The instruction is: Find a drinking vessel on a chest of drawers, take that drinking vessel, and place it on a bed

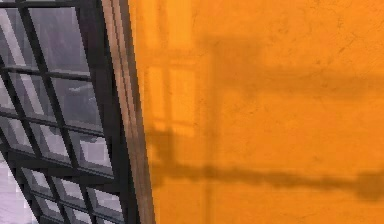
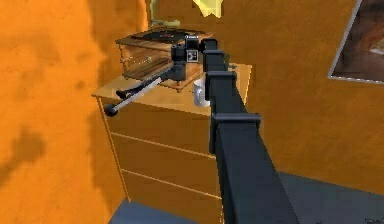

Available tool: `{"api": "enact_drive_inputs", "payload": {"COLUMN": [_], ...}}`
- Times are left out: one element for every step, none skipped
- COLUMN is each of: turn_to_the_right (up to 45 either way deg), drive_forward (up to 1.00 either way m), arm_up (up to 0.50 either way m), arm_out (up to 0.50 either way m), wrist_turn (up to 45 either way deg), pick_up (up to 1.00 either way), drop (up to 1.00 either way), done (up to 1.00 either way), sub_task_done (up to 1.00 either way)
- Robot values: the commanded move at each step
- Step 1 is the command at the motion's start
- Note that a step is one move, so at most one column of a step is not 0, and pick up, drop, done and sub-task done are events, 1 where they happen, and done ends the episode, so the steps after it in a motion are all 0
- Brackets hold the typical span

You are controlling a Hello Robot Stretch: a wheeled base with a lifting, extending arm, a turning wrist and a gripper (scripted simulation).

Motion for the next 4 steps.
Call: {"api": "enact_drive_inputs", "payload": {"turn_to_the_right": [0.0,0.0,0.0,0.0], "drive_forward": [0.00,0.00,0.00,0.00], "arm_up": [0.00,0.00,0.00,-0.04], "arm_out": [0.00,0.00,0.00,0.00], "wrist_turn": [45.0,45.0,18.0,0.0], "pick_up": [0.00,0.00,0.00,0.00], "drop": [0.00,0.00,0.00,0.00], "done": [0.00,0.00,0.00,0.00], "sub_task_done": [0.00,0.00,0.00,0.00]}}
